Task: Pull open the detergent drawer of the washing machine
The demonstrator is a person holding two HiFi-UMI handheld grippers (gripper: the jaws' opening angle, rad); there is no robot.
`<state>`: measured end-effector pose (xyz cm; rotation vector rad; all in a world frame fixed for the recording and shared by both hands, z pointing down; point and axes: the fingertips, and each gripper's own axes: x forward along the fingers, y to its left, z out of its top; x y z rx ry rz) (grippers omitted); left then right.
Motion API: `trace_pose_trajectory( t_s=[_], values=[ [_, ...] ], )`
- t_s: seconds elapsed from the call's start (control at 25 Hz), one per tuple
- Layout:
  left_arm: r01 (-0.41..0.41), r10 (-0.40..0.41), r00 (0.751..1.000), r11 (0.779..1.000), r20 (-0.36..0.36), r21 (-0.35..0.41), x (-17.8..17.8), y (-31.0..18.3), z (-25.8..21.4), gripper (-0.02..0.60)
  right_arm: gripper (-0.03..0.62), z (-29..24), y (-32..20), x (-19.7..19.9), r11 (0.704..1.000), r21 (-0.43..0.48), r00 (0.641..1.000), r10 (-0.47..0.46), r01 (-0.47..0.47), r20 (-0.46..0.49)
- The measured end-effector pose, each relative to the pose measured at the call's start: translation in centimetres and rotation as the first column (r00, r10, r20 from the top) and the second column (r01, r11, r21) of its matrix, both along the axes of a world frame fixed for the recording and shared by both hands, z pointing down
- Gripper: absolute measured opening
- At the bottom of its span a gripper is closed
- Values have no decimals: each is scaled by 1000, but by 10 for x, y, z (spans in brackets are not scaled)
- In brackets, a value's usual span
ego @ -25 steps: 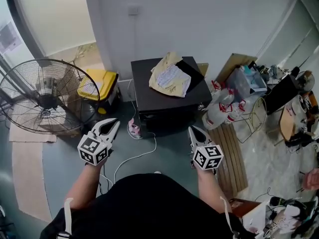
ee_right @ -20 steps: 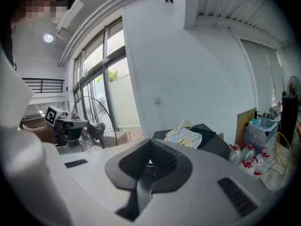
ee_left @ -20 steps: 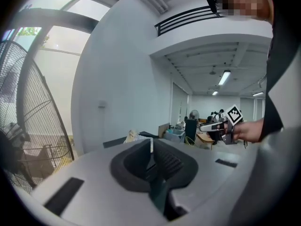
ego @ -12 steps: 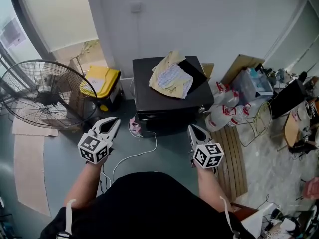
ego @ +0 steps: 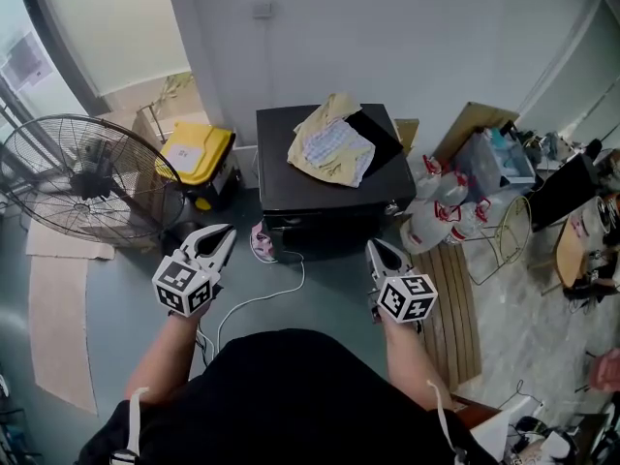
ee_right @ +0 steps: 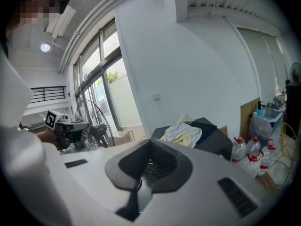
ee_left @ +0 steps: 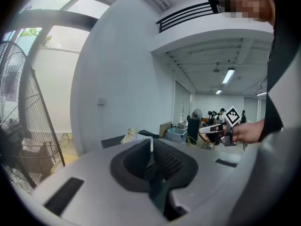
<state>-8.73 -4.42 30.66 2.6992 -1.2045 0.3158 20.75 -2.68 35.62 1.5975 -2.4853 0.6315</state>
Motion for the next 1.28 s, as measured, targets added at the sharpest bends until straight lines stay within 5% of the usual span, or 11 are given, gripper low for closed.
trace_pose_trajectory(
  t_s=[1.28],
  values=[
    [-4,3,999,1000,-37,-18,-1,-17,7,25,2,-3,-11,4,1000,-28,1000,4,-4,12]
  ],
)
